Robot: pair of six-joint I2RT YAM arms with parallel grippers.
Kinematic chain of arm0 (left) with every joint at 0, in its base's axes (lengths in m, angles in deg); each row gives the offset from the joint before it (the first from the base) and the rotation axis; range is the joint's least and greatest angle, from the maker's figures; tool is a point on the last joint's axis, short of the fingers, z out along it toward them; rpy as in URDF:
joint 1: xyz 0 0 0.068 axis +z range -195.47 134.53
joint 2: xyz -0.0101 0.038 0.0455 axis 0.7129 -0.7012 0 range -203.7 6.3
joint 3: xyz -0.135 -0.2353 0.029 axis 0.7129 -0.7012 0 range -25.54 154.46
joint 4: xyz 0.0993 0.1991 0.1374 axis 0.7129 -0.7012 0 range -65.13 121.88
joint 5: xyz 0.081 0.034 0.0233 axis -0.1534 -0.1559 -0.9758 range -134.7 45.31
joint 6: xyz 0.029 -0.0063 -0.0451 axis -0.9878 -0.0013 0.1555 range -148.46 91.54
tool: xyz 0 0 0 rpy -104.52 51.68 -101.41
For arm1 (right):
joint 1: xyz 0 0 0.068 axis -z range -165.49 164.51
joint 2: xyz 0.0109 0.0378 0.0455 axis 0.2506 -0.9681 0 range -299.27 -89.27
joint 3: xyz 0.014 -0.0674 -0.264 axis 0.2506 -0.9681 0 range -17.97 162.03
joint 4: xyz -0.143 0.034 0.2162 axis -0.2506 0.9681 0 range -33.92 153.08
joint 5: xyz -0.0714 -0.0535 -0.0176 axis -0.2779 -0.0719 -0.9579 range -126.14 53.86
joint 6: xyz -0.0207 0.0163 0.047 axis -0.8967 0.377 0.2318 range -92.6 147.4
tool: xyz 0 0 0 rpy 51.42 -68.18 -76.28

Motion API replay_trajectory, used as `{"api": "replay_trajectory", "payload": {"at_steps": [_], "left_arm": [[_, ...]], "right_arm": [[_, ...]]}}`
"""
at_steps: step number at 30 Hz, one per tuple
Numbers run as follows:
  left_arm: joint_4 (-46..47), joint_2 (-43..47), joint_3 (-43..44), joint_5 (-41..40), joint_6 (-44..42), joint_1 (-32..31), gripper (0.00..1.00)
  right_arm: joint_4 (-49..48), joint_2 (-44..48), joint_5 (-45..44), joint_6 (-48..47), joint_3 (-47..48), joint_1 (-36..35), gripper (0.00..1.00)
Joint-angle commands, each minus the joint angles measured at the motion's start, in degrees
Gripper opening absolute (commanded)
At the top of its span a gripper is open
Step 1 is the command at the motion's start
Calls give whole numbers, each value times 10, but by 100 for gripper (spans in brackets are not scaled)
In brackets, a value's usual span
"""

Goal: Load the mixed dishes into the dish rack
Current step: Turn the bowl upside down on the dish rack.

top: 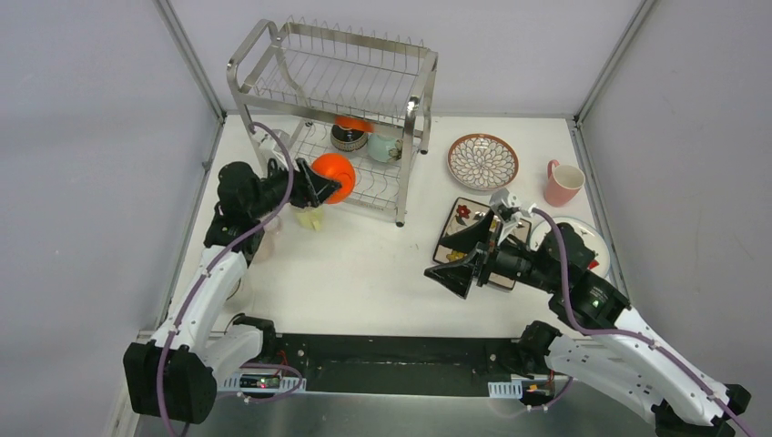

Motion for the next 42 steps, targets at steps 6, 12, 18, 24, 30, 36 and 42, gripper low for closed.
{"api": "replay_trajectory", "payload": {"at_steps": [6,12,18,24,30,36,42], "left_arm": [[18,-43,51,-58,193,80,31],[77,-47,18,-144,281,83,32],[107,-52,-17,-200,387,82,29],[137,-69,-27,-264,433,58,27],[186,-116,-28,-333,470,2,30],[227,-155,-27,-406,497,-42,30],[268,-217,-1,-433,517,-60,30]], "right_arm": [[85,20,-32,-28,52,2,100],[87,34,-37,-26,46,3,100],[88,27,-37,-29,53,3,100],[88,27,-31,-26,51,3,100],[88,38,-36,-25,47,3,100],[84,50,-33,-13,34,3,100],[88,55,-33,-16,37,3,100]]}}
